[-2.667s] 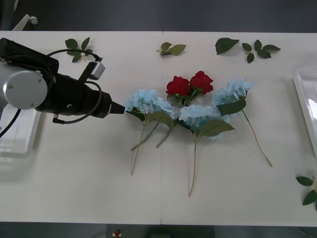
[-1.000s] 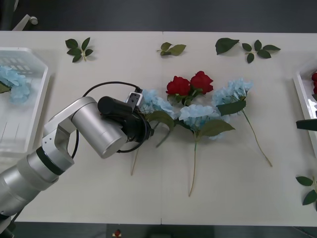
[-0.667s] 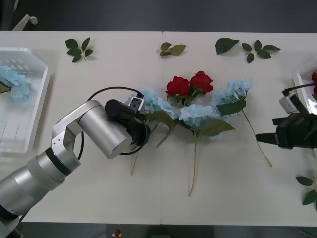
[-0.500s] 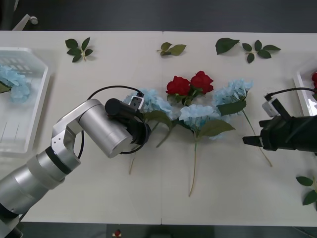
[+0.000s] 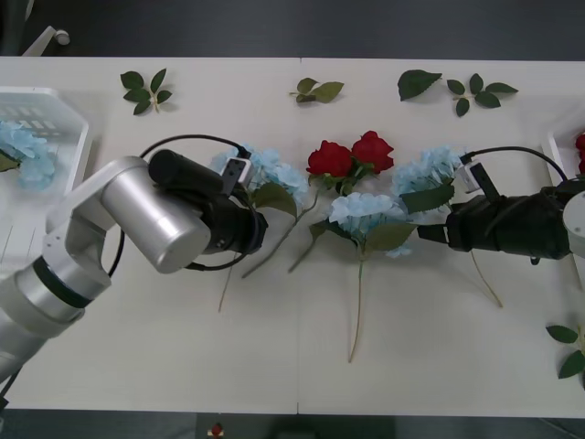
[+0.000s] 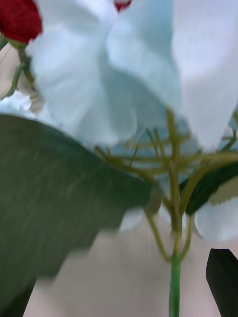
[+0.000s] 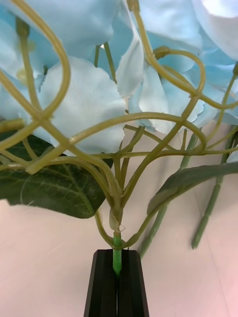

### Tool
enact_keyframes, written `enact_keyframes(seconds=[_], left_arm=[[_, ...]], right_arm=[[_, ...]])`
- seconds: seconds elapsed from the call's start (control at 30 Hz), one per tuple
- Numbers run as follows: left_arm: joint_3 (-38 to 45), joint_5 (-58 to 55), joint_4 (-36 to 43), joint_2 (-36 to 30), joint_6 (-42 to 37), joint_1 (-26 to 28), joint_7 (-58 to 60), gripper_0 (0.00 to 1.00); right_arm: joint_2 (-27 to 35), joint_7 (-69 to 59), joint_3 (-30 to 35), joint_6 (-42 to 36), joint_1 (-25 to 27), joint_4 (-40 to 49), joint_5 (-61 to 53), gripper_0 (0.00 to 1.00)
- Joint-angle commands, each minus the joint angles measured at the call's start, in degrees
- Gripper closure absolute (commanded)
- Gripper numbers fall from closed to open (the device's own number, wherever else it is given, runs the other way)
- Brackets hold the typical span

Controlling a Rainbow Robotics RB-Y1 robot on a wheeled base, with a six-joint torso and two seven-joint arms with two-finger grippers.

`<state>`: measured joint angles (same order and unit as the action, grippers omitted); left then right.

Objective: Put the red flowers into the right box and the blue flowers into the left box

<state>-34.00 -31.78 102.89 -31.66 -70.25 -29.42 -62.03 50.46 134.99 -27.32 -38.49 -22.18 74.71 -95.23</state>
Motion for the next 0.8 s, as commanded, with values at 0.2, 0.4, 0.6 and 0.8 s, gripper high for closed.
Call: enact_keyframes(seconds=[0.2, 0.4, 0.6, 0.8], left_arm=[[21.43, -9.97, 13.48, -5.43, -13.69, -0.37, -0.9, 1.0], [34.97, -18.76, 13.92, -13.43, -14.22, 0.07, -6.17, 1.0], [50.17, -24.03, 11.81, -21.43, -13.87, 6.48, -15.14, 1.0], [62.3, -26.32, 6.71, -24.24, -12.11, 15.36, -25.77, 1.0]], right_arm=[[-0.98, -0.96, -0.19, 0.17, -3.57, -2.9, 1.01, 0.3], [-0.98, -1.31, -0.1, 0.35, -3.57, -2.99, 1.01, 1.0], [-0.98, -1.31, -0.19, 0.61, -3.57, -2.99, 1.01, 1.0], [-0.62, -1.13, -0.19, 0.7, -3.57, -2.99, 1.01, 1.0]])
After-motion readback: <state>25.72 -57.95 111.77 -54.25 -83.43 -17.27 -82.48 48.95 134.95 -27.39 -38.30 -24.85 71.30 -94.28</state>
